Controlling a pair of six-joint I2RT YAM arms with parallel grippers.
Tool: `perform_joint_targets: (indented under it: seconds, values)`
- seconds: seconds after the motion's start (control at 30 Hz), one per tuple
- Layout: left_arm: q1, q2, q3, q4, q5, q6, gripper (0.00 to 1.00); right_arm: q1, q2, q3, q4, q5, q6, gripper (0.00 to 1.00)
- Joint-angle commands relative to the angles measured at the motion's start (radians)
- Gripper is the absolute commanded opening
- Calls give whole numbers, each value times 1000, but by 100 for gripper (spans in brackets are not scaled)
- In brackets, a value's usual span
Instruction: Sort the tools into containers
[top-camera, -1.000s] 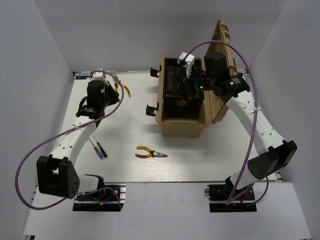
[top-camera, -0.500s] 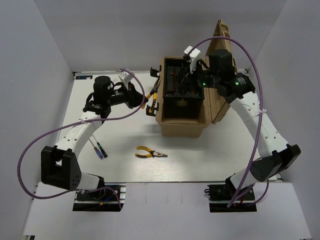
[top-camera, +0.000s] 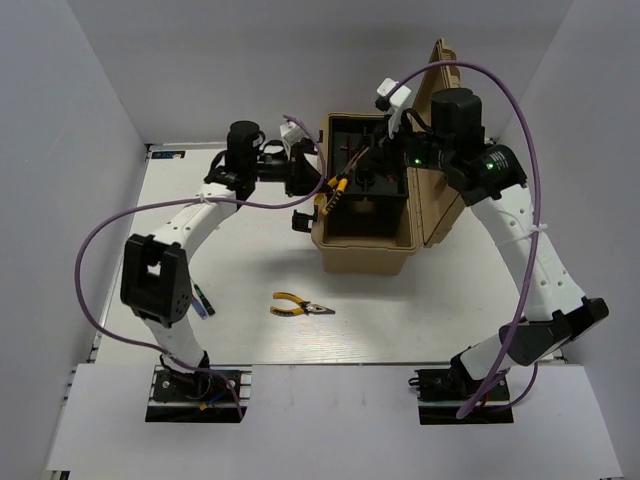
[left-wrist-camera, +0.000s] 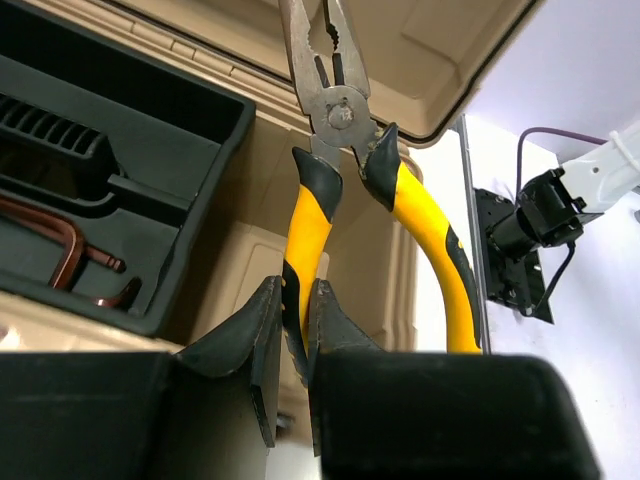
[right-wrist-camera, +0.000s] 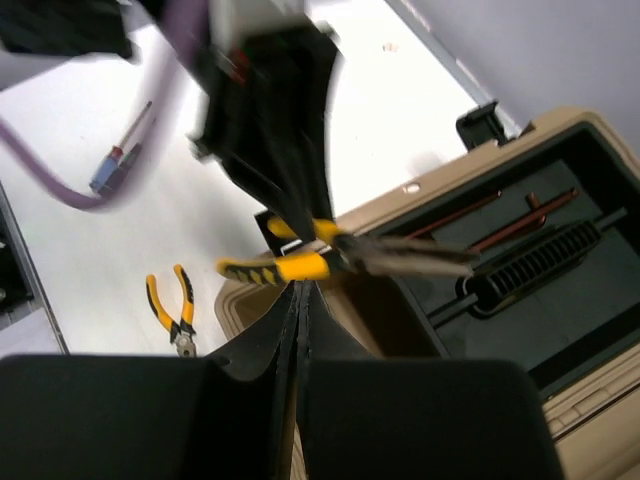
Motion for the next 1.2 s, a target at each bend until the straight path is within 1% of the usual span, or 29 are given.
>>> perform_joint_targets:
  seconds: [0.0, 0.2, 0.27, 0.37, 0.43, 0.47, 0.57, 0.8, 0.97, 1.03, 1.1, 1.13, 1.17]
  values:
    - [-35, 38, 92, -7, 63, 12, 0, -10, -45, 79, -17, -46, 10, 0]
    - [-96, 149, 183, -50, 43, 12, 0, -14, -46, 101, -26, -46, 24, 0]
    - [-128, 193, 228, -111, 9, 36, 0, -13, -54, 87, -25, -43, 25, 0]
    - [-141, 215, 279, -209, -57, 94, 0, -18, -60, 74, -28, -39, 24, 0]
    - [-159, 244, 310, -271, -112, 156, 0, -16, -69, 68, -28, -36, 25, 0]
    - [-168, 244, 345, -338, -127, 177, 0, -18, -68, 62, -28, -34, 24, 0]
    - [-178, 275, 409, -458, -190, 254, 0, -22, -69, 58, -25, -33, 22, 0]
    - [-196, 285, 434, -541, -320, 323, 0, -22, -72, 47, -19, -39, 30, 0]
    - [-217, 285, 443, -582, -374, 358, 0, -24, -80, 36, -17, -39, 30, 0]
    - [-218, 285, 443, -582, -390, 358, 3, -24, -79, 33, -15, -37, 33, 0]
    - [-227, 285, 443, -593, -411, 368, 12, -24, -79, 28, -12, -39, 31, 0]
    - [-227, 285, 443, -593, -420, 368, 20, -25, -82, 27, -11, -40, 31, 0]
    - [-236, 285, 443, -593, -434, 368, 25, -24, -82, 25, -11, -39, 31, 0]
